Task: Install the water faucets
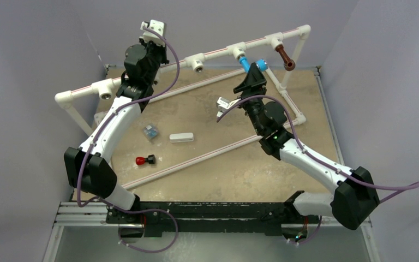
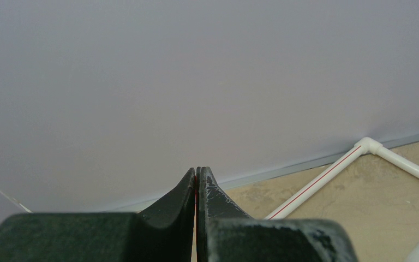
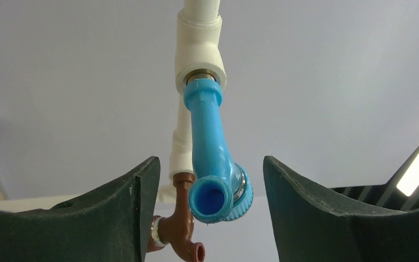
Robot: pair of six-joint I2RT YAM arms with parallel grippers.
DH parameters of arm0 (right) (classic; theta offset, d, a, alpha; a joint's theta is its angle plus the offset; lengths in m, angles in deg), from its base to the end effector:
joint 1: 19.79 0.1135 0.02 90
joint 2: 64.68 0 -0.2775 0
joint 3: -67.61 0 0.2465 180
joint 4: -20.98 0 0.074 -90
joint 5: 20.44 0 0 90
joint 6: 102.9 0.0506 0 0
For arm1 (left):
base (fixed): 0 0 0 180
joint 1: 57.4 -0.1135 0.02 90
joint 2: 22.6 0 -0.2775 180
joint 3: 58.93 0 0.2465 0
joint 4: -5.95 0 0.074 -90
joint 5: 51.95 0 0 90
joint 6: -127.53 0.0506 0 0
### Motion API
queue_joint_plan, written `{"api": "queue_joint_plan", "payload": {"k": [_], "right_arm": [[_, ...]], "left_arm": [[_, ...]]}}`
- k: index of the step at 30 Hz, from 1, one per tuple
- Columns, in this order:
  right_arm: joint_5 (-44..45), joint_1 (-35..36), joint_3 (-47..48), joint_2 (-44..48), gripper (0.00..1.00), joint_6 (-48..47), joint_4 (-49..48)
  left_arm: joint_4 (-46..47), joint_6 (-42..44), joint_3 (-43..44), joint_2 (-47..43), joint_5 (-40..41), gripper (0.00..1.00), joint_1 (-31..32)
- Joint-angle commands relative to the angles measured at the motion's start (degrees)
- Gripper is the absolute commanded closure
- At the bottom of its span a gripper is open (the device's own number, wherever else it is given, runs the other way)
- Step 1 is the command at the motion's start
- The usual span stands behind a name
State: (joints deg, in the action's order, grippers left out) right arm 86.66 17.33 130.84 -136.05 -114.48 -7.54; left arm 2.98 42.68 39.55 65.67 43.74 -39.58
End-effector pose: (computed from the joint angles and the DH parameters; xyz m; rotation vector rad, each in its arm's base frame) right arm 0.2403 0.1632 0.3842 -1.1060 0.7142 -1.1507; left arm 0.3610 -0.1108 0.4502 0.2076 1.4310 -0.1095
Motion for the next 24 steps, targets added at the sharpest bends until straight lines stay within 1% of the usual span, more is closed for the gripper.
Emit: {"api": "queue_joint_plan", "payload": {"k": [1, 3, 5, 6, 15, 16, 19, 24], "right_arm": [[0.8, 0.2, 3.7, 0.2, 0.33, 1.9, -3.9], [0.8, 0.2, 4.0, 0.0, 0.41, 2.9, -3.6], [0.7, 0.1, 4.4, 0.0, 0.50, 3.7, -3.0], [0.8, 0.2, 4.5, 0.0, 0.57, 4.1, -2.9], [2.0, 0.2, 5.1, 0.4, 0.97, 7.0, -1.4], [2.1, 0.2, 5.4, 0.5, 1.00, 8.1, -1.0], [2.5, 0.2, 6.0, 0.6, 1.00, 11.9, -0.6], [4.4, 0.2, 7.9, 1.5, 1.00, 28.2, -0.5]], "left_arm": [[-7.6, 0.8, -2.5, 1.6, -2.4, 1.00, 1.2], [-7.6, 0.8, -2.5, 1.6, -2.4, 1.00, 1.2], [-7.6, 0.9, -2.5, 1.6, -2.4, 1.00, 1.2], [-7.6, 0.9, -2.5, 1.6, -2.3, 1.00, 1.2], [-7.6, 0.9, -2.5, 1.5, -2.3, 1.00, 1.2], [-7.6, 0.9, -2.5, 1.6, -2.4, 1.00, 1.2], [-7.6, 0.9, -2.5, 1.6, -2.3, 1.00, 1.2], [-7.6, 1.1, -2.5, 1.5, -2.2, 1.00, 1.2]]}}
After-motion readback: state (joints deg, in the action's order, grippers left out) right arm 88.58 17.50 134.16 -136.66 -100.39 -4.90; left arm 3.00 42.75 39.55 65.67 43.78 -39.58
